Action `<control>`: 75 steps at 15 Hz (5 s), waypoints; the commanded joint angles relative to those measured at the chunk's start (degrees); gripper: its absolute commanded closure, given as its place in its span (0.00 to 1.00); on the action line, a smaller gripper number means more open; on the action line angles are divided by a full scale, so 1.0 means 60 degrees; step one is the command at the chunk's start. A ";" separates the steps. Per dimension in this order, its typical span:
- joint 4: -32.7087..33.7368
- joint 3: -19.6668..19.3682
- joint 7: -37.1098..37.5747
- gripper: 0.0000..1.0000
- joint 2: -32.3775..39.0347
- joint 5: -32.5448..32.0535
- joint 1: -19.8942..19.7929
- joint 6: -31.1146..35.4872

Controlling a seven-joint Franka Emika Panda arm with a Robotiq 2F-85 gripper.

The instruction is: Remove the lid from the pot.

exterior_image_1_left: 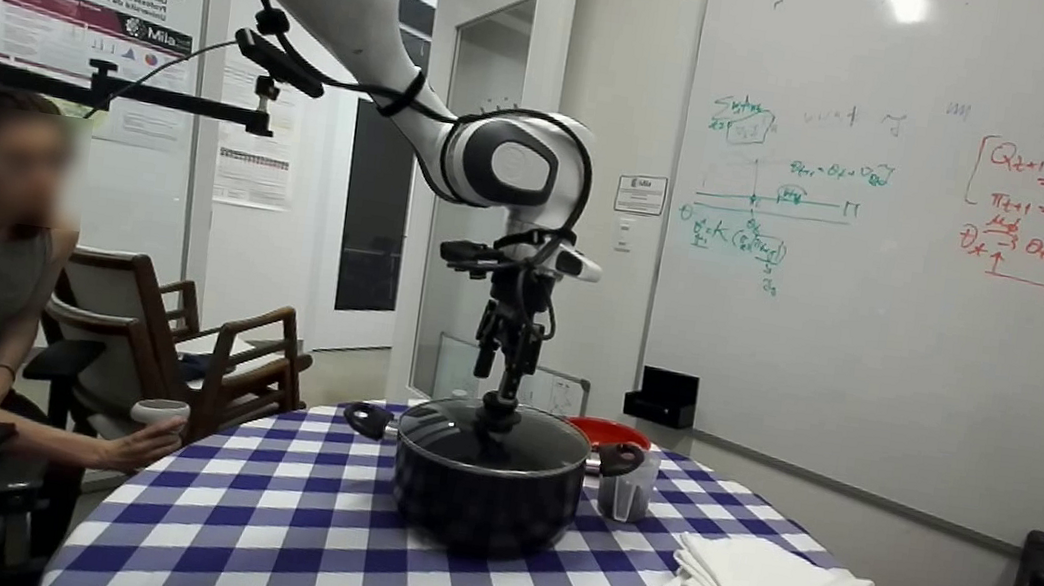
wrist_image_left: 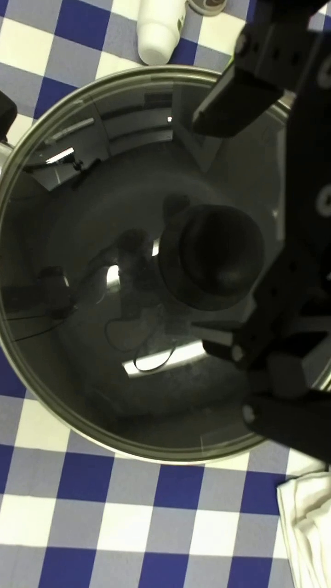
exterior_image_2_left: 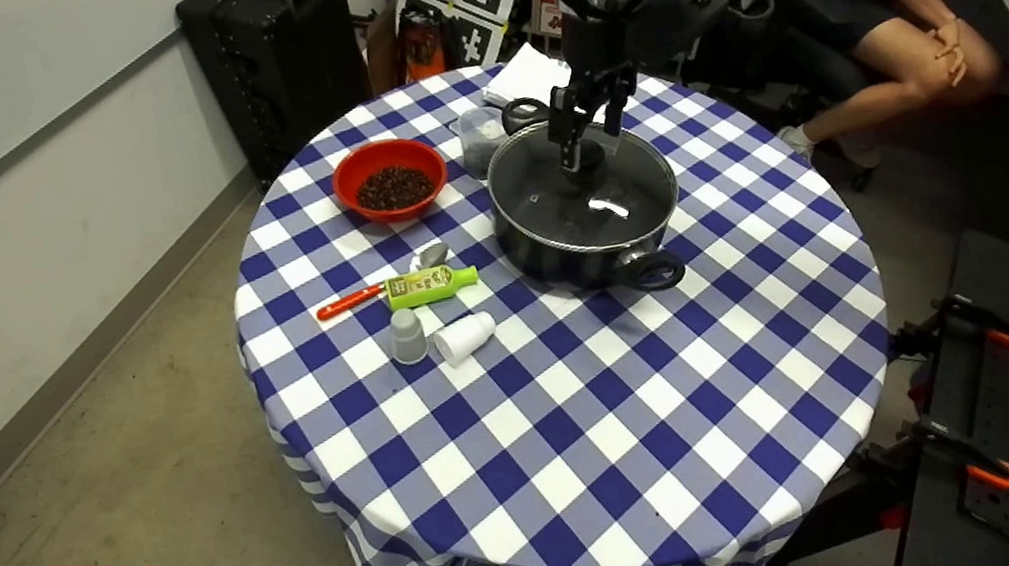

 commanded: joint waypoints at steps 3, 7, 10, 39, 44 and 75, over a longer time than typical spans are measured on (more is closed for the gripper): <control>0.0607 -0.0047 0.0321 0.00 0.0436 -0.0055 0.0046 -0.0315; 0.0816 -0.0047 0.0421 0.00 0.0593 -0.0038 0.0054 -0.0357; 0.0935 -0.0039 0.0452 0.00 0.0671 -0.0016 0.0044 -0.0385; -0.1391 -0.0464 0.0169 0.75 -0.2961 -0.0300 -0.0493 -0.0942; -0.3019 -0.0841 -0.0151 0.75 -0.4082 0.0139 -0.1265 -0.0938; -0.6132 -0.1221 -0.0283 0.75 -0.2493 0.1970 -0.2200 0.2362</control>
